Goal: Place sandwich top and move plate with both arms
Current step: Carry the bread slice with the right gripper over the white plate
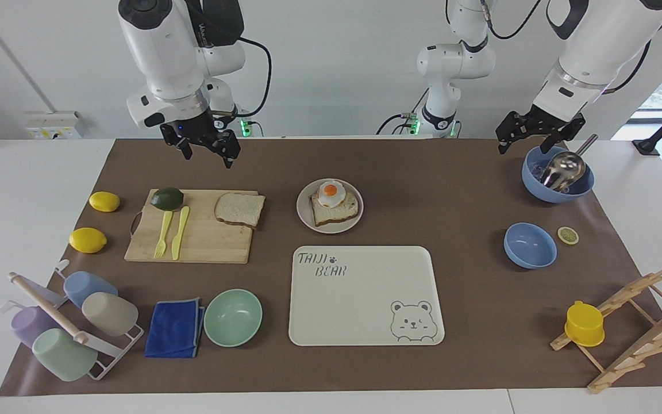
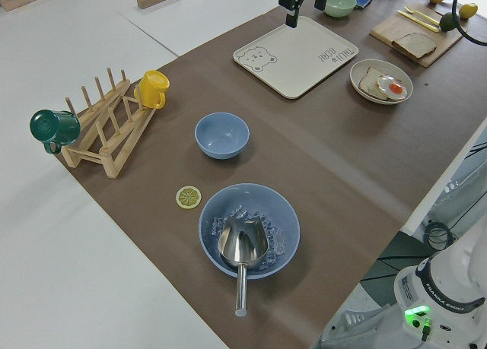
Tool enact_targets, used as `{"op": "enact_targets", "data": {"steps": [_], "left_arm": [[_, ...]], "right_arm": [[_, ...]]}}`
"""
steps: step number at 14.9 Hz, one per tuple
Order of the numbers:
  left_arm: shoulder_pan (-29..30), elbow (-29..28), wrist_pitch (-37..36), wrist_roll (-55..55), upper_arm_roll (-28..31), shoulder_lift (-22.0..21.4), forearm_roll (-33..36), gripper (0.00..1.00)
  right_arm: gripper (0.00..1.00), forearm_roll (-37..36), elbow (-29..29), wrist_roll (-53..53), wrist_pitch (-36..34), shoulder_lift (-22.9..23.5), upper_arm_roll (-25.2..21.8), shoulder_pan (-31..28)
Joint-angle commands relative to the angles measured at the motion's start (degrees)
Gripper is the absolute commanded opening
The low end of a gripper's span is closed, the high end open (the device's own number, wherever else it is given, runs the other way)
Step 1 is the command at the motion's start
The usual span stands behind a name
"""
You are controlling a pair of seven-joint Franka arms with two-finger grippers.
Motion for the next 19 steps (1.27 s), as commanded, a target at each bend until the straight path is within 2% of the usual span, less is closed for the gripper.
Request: {"op": "enact_targets", "data": {"steps": [1,4,8,10,14,17,19], "left_arm": [[0.6,-1.0,-0.1,0.9,-0.5,-1.2,1.1,1.00],[0.6,-1.0,-0.1,0.9,-0.5,-1.2,1.1,1.00],[0.7,-1.1,-0.1,0.9,-0.4,-1.2,1.1,1.00],[0.6,-1.1,-0.1,0.9,-0.5,-1.2,1.2,1.00],[0.7,-1.1,-0.1,0.9,-0.5,-1.2,1.2,1.00],[0.6,-1.0,-0.1,0.9,-0.5,-1.2,1.2,1.00],[0.6,-1.1,-0.1,0.9,-0.4,-1.2,1.1,1.00]], "right_arm": [[1.00,0.6,-1.1,-1.1,0.7,-0.9,0.4,0.0],[1.00,2.8,-1.5,-2.6,1.0,-1.3,0.8,1.6],[1.00,4.5,-5.5,-3.6,5.8,-2.2,0.8,3.9],[1.00,3.2,-8.8,-2.8,6.9,-1.5,0.8,8.1],[1.00,-6.5,-16.5,1.7,14.0,2.0,0.8,14.0],[1.00,-11.6,-23.4,3.6,23.8,4.4,0.8,15.0],[1.00,-13.5,-23.7,8.1,25.1,9.0,0.8,15.4]]}}
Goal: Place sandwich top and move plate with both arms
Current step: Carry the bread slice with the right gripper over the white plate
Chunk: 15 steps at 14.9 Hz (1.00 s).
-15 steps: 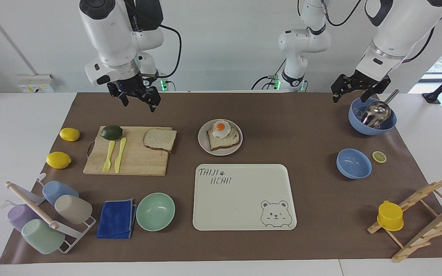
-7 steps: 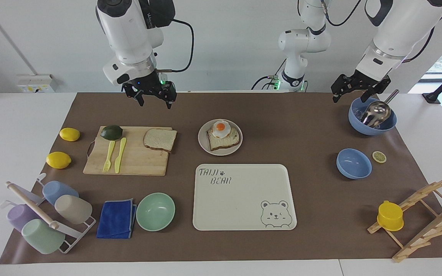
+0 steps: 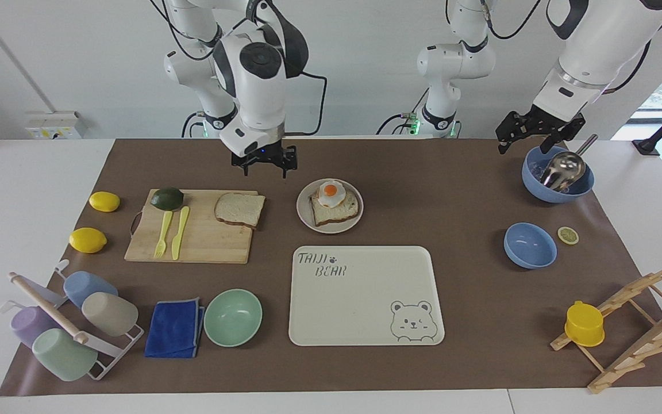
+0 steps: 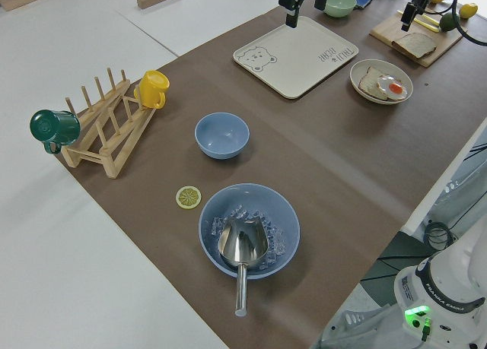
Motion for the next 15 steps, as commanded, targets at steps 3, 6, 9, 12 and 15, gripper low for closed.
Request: {"op": "enact_targets", "data": {"steps": [3,6,9,12,15], "left_arm": [[0.7,-1.0,-0.1,0.9,-0.5,-1.2,1.2,1.00],[0.7,-1.0,-0.1,0.9,-0.5,-1.2,1.2,1.00],[0.6,-1.1,-0.1,0.9,-0.5,-1.2,1.1,1.00],[0.6,-1.1,-0.1,0.9,-0.5,-1.2,1.2,1.00],[0.6,-1.0,-0.1,0.9,-0.5,-1.2,1.2,1.00]], "right_arm": [[1.00,-9.3,-1.5,13.5,1.2,8.5,-0.1,1.5],[1.00,-10.0,-1.6,13.4,-2.0,8.5,-0.1,-0.1],[1.00,-10.0,-1.7,13.3,-2.9,8.4,-0.1,-0.1],[0.92,-10.1,-1.8,12.9,-4.4,8.1,-0.1,0.0],[0.90,-10.1,-2.1,12.4,-4.2,8.1,-0.1,-0.1]]}}
